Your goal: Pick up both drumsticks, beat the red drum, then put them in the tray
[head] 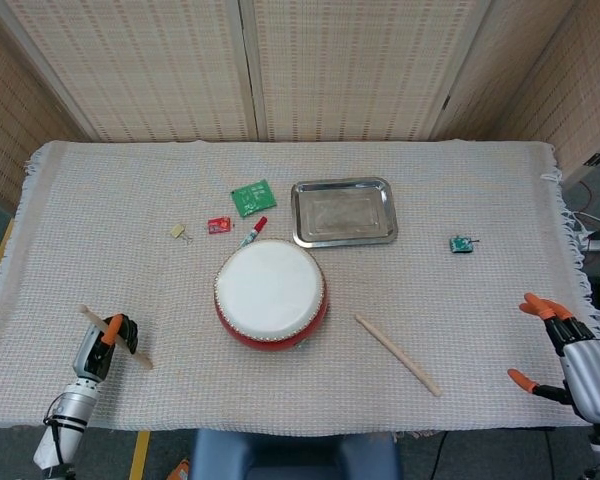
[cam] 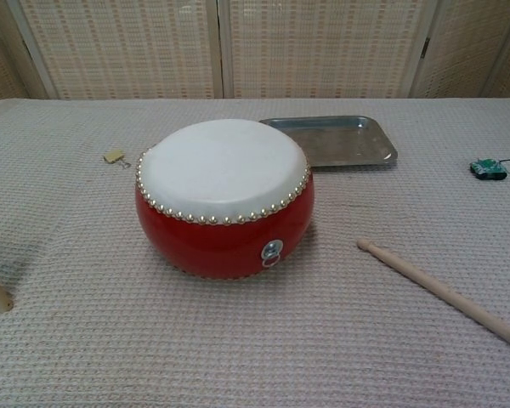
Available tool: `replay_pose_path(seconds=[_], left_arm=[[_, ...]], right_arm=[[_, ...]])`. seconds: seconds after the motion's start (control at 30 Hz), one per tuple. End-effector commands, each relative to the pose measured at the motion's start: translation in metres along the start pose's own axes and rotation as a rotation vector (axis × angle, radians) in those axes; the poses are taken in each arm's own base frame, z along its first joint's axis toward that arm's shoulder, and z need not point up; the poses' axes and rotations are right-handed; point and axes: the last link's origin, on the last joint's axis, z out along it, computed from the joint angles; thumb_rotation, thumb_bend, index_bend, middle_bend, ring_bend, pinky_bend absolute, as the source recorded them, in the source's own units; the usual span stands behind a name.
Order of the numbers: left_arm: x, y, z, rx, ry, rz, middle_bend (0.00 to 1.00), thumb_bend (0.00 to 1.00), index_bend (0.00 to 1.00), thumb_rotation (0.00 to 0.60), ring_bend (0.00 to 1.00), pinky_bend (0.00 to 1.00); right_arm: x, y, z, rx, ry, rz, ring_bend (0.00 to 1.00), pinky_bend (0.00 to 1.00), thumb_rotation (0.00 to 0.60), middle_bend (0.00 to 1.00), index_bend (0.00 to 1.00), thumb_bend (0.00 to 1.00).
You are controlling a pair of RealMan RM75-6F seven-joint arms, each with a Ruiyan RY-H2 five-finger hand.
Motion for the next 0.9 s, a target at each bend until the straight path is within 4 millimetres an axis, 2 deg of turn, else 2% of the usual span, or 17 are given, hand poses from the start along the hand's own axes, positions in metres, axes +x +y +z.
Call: replay_pose_path(seconds=[0.03, 0.4, 0.9], left_arm=[[0.002, -0.004, -0.004, 0.008, -0.001, -0.002, 0.78, 0.36, 0.76, 0.287, 0.74, 0.77], [0.001, -0.008, -0.014, -0.016, -0.028, 0.094, 0.79, 0.4, 0.78, 0.401, 0.75, 0.77], [-0.002, -0.022, -0.026, -0.002, -0.06, 0.186, 0.79, 0.4, 0.78, 0.412, 0.75, 0.77]], right_arm=[[0.0, 0.0, 0.0, 0.0, 0.0, 0.0, 0.13, 0.29, 0.6, 0.21, 0.1, 0.05], [-0.001, -0.002, 0.001, 0.006, -0.005, 0.008, 0.13, 0.29, 0.6, 0.21, 0.1, 0.05], [-0.001, -0.003, 0.002, 0.006, -0.003, 0.01, 0.13, 0.29, 0.6, 0.21, 0.1, 0.05]])
